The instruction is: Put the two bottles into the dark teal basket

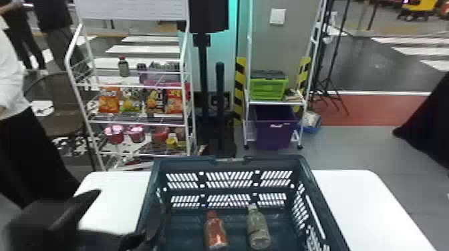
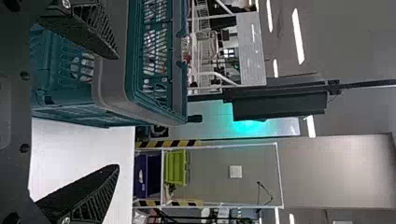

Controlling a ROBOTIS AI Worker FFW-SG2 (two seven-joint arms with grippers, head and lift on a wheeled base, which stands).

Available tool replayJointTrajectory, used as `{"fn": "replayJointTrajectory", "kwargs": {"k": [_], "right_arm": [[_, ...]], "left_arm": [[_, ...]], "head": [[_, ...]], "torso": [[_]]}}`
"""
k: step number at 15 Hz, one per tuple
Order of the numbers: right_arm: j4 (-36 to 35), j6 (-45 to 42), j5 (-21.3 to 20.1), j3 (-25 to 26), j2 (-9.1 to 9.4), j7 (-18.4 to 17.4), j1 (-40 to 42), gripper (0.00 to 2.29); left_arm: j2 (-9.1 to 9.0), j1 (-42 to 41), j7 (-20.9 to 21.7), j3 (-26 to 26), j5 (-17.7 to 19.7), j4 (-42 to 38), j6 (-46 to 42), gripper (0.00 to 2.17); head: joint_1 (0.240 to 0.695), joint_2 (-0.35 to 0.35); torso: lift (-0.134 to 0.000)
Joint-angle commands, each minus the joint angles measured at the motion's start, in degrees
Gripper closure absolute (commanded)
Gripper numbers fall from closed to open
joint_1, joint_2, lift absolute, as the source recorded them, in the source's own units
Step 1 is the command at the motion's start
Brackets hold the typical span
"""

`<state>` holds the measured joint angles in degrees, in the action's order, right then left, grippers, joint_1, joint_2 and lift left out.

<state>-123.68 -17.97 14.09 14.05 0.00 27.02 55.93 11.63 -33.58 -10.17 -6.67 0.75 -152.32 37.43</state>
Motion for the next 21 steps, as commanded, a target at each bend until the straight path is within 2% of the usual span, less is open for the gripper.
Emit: {"fn": "replayJointTrajectory", "kwargs": {"k": [1,3,4,8,11,21], "right_arm": [[-0.87,-3.34,-0.37,-0.86,0.05,-0.03,1.81,0.05],[-0.95,-4.92,-0.81,-1.57,0.05,0.05,2.86,0.05],[-0.95,-4.75,-1.43,-1.74,0.05,-0.03,3.13,0.05],[-0.60,-4.39,-3.45,-3.15,0.05,-0.03,4.01,0.05],[-0.60,-1.41,-5.12,-3.59,0.05,-0.12,3.83,0.05],[-0.07,0.00,-4.94,-3.15,0.05,-0.12,3.22,0.05]], "left_arm": [[-0.99,-14.41,0.23,2.71,-0.13,2.20,-21.47,0.01],[-2.49,-21.18,0.15,2.80,-0.31,9.94,-38.87,0.01],[-3.46,-22.76,0.23,2.80,-0.13,14.33,-44.67,0.01],[-5.13,-23.81,-0.03,2.27,-0.13,28.04,-58.56,0.02],[-5.74,-23.02,0.15,2.27,-0.22,31.47,-60.49,0.02],[-5.65,-21.53,0.23,1.92,-0.04,31.91,-58.03,0.02]], "head": [[0.499,0.000],[0.499,0.000],[0.499,0.000],[0.499,0.000],[0.499,0.000],[0.499,0.000]], "torso": [[0.000],[0.000],[0.000],[0.000],[0.000],[0.000]]}}
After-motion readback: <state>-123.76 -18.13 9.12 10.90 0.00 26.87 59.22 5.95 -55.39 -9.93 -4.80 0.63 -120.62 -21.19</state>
